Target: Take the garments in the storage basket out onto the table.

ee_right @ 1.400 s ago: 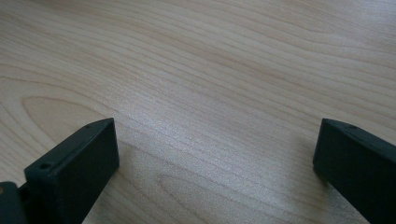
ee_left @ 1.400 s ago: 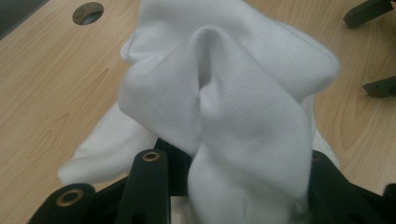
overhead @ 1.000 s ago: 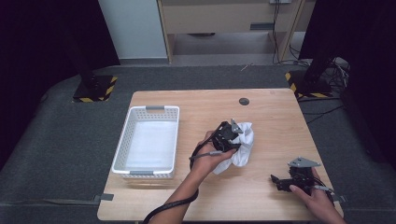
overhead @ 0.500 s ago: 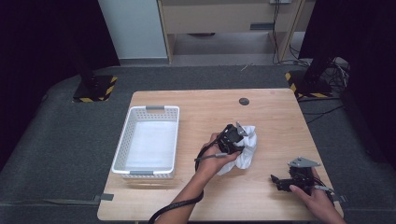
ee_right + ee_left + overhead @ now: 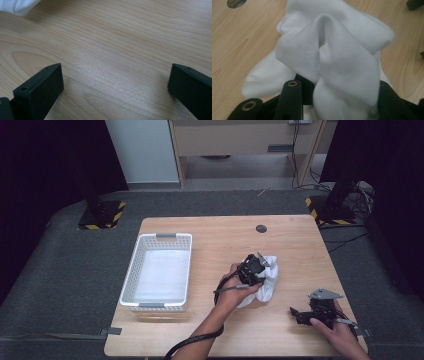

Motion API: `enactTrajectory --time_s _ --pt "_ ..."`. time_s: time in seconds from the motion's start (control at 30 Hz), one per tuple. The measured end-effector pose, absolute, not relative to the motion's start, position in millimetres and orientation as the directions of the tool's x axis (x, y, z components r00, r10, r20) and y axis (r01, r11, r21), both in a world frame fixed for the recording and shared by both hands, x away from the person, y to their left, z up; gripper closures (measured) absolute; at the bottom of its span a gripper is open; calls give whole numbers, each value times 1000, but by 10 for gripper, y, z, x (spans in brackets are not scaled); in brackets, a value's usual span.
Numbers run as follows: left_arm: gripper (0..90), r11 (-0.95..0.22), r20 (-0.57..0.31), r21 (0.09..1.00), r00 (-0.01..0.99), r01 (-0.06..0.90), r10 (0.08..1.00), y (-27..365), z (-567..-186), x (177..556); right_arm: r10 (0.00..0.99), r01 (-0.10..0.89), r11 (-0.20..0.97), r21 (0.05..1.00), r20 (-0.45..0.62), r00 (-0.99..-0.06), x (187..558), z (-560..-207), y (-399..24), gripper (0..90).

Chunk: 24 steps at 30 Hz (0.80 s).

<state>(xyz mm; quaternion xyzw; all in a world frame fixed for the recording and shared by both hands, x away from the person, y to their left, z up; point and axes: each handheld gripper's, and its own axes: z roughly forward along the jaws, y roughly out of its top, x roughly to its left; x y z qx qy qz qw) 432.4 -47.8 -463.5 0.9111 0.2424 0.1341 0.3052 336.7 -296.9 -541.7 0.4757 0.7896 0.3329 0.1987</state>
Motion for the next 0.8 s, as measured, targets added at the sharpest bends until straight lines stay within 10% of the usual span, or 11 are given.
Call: enactTrajectory --time_s 0.27,0.53,0.8 --pt "538 -698 94 612 843 371 530 -505 -4734 4319 884 618 325 715 3 -468 3367 -5418 -2969 5" --pt "196 -691 107 629 840 358 533 -489 -4742 4302 883 618 326 715 3 -469 3367 -5417 -2969 4" --pt "75 -670 130 666 833 328 538 -383 -4580 4223 883 618 326 715 2 -469 3367 -5418 -2969 5"
